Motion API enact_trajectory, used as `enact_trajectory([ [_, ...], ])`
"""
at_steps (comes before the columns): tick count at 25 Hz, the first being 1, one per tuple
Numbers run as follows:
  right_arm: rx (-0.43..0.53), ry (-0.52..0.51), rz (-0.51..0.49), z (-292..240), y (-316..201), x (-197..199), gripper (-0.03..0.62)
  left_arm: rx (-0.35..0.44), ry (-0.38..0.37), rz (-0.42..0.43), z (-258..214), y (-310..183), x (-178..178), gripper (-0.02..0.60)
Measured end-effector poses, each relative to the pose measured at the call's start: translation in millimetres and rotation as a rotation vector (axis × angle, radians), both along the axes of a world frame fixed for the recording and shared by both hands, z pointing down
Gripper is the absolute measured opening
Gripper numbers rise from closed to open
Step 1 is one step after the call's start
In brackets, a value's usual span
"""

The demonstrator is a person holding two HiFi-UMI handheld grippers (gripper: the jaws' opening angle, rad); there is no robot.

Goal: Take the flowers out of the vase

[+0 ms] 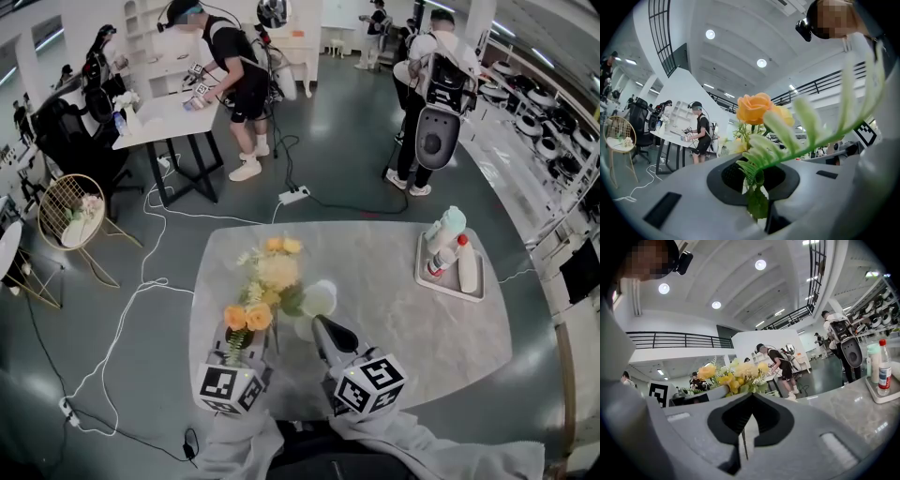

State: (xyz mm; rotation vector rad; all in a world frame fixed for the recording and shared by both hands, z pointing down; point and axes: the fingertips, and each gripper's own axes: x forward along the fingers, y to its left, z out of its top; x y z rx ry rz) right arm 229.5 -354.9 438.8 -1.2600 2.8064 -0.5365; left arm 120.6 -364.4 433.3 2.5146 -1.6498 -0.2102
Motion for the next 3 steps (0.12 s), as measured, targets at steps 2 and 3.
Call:
enact_trajectory([
  [2,0.0,-0.001,-0.002,-0.8,-1.2,-1.7,-0.002,0.001,0.004,-0.002,-1.3,-1.2,-2.4,0.049],
  [3,0.0,-0.001,-0.002,-1.3,-1.8,-2.6,-0.002,0.001,0.006,-0.003,-2.0,-1.8,-3.6,0.049],
])
